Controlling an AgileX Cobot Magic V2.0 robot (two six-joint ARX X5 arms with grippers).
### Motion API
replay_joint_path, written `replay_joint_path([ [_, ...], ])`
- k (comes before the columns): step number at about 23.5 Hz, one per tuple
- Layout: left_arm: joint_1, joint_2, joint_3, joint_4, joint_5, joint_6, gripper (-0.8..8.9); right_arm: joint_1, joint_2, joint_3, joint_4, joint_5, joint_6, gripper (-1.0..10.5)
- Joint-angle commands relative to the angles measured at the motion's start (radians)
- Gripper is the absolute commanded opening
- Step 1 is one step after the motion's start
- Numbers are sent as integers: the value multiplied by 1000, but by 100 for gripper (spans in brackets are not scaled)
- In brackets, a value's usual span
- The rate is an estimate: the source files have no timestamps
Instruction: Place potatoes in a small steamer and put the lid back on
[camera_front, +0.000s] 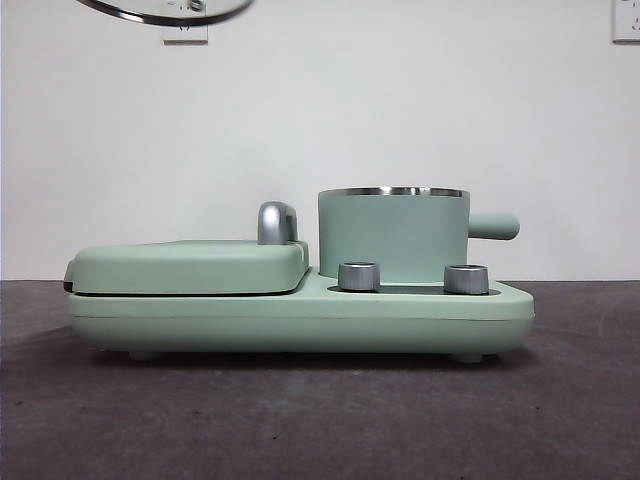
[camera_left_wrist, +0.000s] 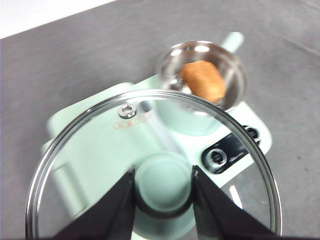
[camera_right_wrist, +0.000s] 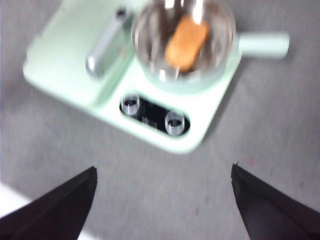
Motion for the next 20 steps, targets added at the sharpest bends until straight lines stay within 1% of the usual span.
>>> replay_joint_path([
  [1, -43, 50, 21, 64, 6, -9, 17, 18, -174, -196, 98, 0, 63, 428],
  [2, -64, 74, 21, 88, 6, -10, 17, 22, -258, -289, 158, 0, 93, 428],
  [4, -102, 119, 21, 151, 6, -11, 17, 26, -396, -434, 243, -1, 122, 428],
  [6, -136, 169, 21, 234, 6, -19, 17, 25, -514, -541, 293, -1, 137, 428],
  [8, -160, 222, 21, 332, 5, -40, 17, 25, -605, -610, 317, 2, 140, 428],
  [11, -175, 274, 23, 425, 5, -72, 16, 25, -669, -656, 327, 2, 152, 428],
  [13, -180, 314, 37, 460, 5, -97, 16, 25, -695, -681, 330, 2, 160, 428],
  [15, -181, 358, 69, 461, 5, -114, 16, 25, -716, -710, 338, 2, 159, 428],
  [20, -182, 469, 171, 451, 5, -116, 16, 25, -750, -795, 410, 0, 159, 428],
])
